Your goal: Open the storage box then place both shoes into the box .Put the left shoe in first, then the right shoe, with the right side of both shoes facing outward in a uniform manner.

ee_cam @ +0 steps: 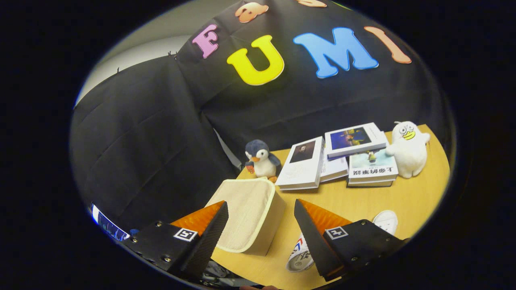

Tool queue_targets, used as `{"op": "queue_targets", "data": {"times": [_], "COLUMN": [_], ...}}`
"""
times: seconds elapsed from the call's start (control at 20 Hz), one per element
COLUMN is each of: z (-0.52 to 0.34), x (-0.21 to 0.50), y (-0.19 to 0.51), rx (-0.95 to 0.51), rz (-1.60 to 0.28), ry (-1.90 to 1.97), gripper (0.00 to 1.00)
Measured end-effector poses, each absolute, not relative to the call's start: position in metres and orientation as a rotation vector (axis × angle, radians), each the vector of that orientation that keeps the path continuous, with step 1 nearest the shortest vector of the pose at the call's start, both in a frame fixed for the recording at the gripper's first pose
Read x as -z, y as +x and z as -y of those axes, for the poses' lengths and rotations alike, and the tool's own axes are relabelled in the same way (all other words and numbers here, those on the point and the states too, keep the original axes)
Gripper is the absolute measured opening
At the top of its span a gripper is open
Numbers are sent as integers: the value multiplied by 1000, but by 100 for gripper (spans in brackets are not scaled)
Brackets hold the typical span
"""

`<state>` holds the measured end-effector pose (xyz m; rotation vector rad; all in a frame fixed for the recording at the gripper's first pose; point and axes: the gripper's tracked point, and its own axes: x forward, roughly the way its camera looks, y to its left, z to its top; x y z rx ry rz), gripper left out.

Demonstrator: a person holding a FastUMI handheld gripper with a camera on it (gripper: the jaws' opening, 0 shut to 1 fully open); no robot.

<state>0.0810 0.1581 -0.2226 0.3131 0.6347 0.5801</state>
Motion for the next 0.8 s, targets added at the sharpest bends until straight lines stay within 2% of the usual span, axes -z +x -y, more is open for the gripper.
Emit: {"op": "queue_targets", "data": {"times": [0.45, 0.8], "z": [-209, -248], "x": [311, 344], "y": [98, 89], "rx": [-716, -798], "rz": [-860, -1002], "ry": [390, 552], "gripper": [97, 97]}}
